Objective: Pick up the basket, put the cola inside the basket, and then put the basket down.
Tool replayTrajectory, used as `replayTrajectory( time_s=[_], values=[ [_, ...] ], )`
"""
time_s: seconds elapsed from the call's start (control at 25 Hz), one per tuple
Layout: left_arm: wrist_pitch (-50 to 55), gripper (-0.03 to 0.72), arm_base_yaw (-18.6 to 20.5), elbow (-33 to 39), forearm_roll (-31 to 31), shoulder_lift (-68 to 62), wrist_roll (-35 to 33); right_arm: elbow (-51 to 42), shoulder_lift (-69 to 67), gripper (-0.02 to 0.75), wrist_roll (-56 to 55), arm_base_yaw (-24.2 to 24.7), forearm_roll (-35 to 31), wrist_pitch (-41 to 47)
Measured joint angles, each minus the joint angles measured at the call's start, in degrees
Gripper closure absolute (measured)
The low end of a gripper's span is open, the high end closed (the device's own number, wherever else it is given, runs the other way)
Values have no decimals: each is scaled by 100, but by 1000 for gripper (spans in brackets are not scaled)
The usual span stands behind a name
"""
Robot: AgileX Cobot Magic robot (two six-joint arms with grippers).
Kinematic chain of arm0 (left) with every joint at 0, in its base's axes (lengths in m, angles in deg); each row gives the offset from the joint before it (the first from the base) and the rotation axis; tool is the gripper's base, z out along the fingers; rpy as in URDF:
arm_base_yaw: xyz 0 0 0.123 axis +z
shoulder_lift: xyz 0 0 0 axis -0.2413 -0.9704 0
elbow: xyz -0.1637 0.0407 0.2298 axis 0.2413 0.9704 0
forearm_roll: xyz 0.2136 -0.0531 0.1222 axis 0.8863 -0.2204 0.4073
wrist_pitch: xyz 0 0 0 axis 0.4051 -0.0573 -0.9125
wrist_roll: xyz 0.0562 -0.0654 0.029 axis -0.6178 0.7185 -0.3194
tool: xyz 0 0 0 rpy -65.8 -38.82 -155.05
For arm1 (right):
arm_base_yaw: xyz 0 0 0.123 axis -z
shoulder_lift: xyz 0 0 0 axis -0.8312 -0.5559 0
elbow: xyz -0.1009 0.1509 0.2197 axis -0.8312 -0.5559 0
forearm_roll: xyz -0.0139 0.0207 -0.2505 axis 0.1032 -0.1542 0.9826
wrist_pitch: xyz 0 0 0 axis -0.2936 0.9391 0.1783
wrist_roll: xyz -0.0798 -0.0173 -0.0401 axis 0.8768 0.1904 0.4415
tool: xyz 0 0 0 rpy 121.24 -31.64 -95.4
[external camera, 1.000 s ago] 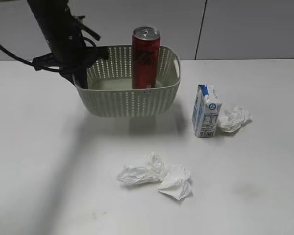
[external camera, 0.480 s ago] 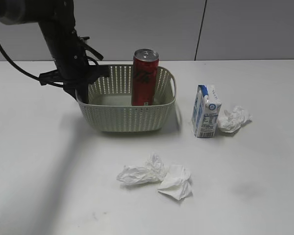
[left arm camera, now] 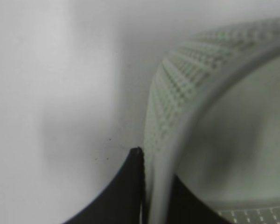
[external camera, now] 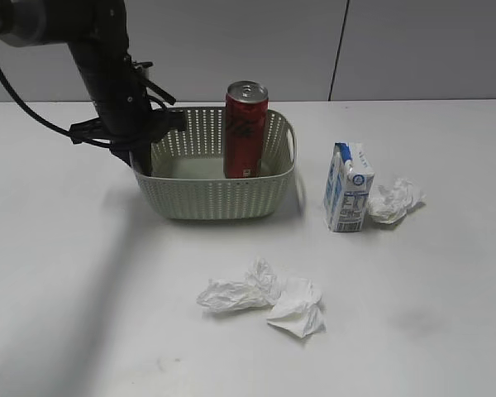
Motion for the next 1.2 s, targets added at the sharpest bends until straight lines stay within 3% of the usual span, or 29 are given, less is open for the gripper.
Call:
replayTrajectory(
  time_s=[0.12,0.2,0.32,0.4,0.48,0.68,1.0,1.2],
  values=[
    [-42,620,0,-4,-39,0,-33,-14,0,143,0,0,0,-12],
    [-71,505,0,-24,-118,7,-32,-14,0,143,0,0,0,-12],
    [-32,232,0,-48,-169,34,-34,-14,0,143,0,0,0,-12],
    [98,97,25,-48,-182,103,-34,-14,0,143,0,0,0,-12],
    [237,35,87,-48,-171,238,-34,-14,0,143,0,0,0,-12],
    [349,30,381,-53,75,849,-110,-14,0,143,0,0,0,-12],
    [367,105,1249,-59,529,1830,-762,-14,0,143,0,0,0,-12],
    [367,109,1504,514,842,2718,-1131,-14,0,143,0,0,0,-12]
  ],
)
